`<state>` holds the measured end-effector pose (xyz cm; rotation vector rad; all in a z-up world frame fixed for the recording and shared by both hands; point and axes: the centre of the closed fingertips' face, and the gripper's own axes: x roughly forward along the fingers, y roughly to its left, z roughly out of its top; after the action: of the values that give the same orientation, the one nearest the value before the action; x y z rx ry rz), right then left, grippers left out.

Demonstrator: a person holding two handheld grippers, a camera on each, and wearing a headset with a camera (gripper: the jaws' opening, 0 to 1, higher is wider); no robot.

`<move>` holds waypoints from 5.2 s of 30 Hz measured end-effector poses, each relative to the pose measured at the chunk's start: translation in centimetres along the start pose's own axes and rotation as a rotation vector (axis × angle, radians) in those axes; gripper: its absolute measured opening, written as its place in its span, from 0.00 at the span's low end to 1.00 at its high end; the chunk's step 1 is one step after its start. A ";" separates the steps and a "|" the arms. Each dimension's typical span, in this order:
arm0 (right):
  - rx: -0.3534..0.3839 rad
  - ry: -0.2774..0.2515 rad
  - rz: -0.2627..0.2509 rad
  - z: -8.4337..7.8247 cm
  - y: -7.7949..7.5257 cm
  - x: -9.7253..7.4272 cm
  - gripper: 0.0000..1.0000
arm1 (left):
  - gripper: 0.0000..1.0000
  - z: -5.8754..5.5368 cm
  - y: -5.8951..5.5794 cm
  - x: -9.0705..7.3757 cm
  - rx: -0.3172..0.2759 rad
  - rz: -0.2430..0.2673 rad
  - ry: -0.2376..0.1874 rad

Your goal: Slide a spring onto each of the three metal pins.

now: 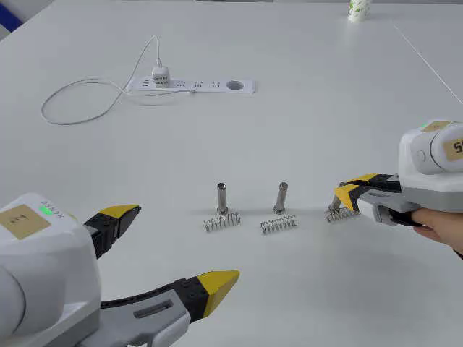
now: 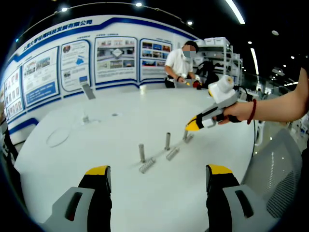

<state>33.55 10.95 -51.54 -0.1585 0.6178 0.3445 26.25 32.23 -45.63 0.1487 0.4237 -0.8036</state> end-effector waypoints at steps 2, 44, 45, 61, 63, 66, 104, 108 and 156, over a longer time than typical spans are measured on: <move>-0.002 0.000 -0.001 0.0 0.0 0.0 0.09 | 0.82 0.0 0.0 0.0 0.001 -0.001 0.001; 0.068 -0.135 0.134 2.0 2.2 -4.0 0.43 | 0.56 -1.7 2.0 4.2 0.153 -0.081 0.106; 0.067 -0.139 0.133 2.0 2.2 -4.0 0.43 | 0.55 -1.8 2.0 4.4 0.157 -0.085 0.109; 0.038 -0.135 0.203 1.0 3.7 -4.7 0.45 | 0.41 -4.3 2.9 7.9 0.216 -0.154 0.179; 0.031 -0.129 0.215 0.8 4.0 -4.7 0.46 | 0.40 -4.5 3.0 8.3 0.211 -0.161 0.184; 0.025 -0.118 0.229 0.4 4.4 -4.8 0.47 | 0.39 -4.8 3.3 9.0 0.206 -0.169 0.190; 0.050 -0.087 0.260 -0.1 5.6 -4.1 0.45 | 0.11 -5.9 2.9 11.4 0.314 -0.270 0.211; 0.051 -0.091 0.260 0.0 5.8 -4.2 0.45 | 0.10 -5.8 2.9 11.1 0.299 -0.260 0.199; 0.441 -0.293 0.486 7.8 11.9 -4.9 0.33 | 0.10 3.7 -3.1 5.1 0.072 -0.277 -0.260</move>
<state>29.69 22.68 -42.86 0.4671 0.4223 0.6755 28.26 25.62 -44.28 0.0509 0.1711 -1.0959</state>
